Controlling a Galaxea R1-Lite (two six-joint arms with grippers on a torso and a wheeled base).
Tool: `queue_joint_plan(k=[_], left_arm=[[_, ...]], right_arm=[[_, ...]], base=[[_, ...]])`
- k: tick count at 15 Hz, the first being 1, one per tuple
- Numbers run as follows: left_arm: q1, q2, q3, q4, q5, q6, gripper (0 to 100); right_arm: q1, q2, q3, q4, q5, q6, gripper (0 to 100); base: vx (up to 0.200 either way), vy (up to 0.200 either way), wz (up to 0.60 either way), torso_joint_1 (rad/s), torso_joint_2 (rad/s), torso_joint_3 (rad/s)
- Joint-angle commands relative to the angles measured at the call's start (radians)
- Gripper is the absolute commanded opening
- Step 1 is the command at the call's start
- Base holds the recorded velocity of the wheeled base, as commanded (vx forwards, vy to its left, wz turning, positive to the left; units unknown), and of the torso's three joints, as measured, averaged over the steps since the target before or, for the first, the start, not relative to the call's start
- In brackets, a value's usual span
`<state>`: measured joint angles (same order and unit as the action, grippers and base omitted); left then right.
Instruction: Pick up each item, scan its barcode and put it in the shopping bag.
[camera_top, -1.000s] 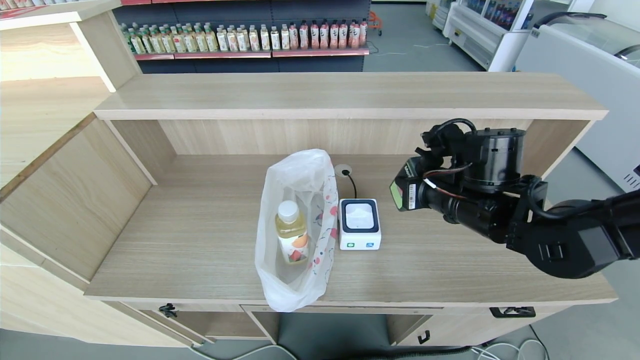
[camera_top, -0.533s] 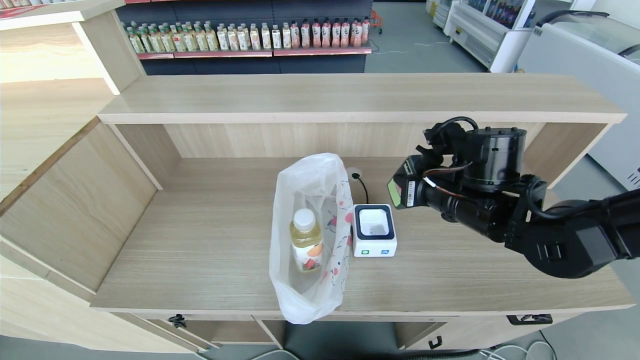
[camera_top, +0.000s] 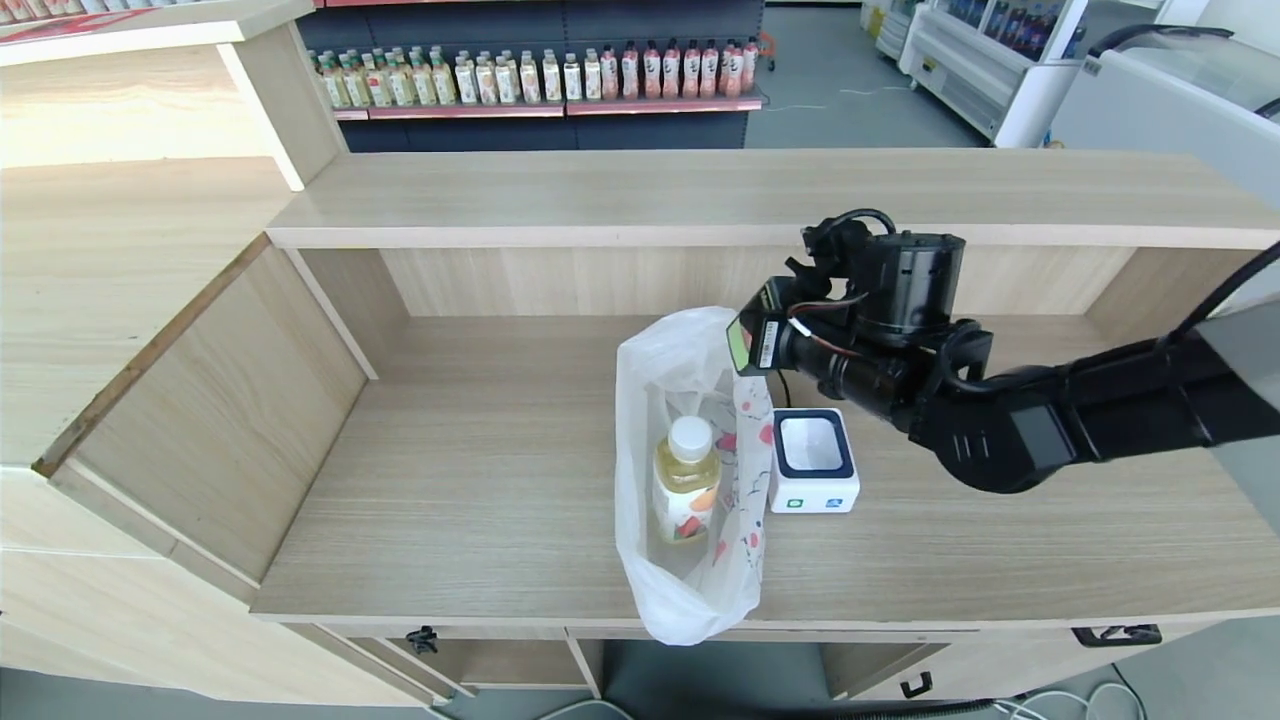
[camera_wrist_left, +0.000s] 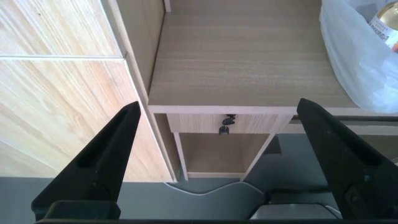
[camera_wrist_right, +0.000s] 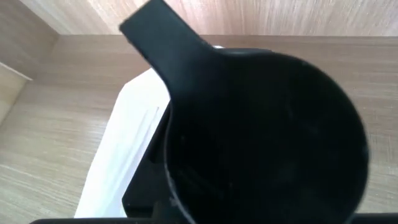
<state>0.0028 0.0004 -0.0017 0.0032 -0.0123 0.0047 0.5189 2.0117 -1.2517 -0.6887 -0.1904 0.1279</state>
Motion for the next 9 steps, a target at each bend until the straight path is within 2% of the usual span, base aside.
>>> queue_joint_plan(k=[1, 9], left_arm=[[0.000, 0.000, 0.000, 0.000, 0.000, 0.000, 100], [0.000, 0.000, 0.000, 0.000, 0.000, 0.001, 100]], right_arm=[[0.001, 0.137, -0.097, 0.003, 0.039, 0.019, 0], [0.009, 0.358, -0.330, 0.038, 0.103, 0.081, 0]], base=[[0.000, 0.000, 0.00, 0.000, 0.00, 0.000], [0.000, 0.000, 0.00, 0.000, 0.00, 0.000]])
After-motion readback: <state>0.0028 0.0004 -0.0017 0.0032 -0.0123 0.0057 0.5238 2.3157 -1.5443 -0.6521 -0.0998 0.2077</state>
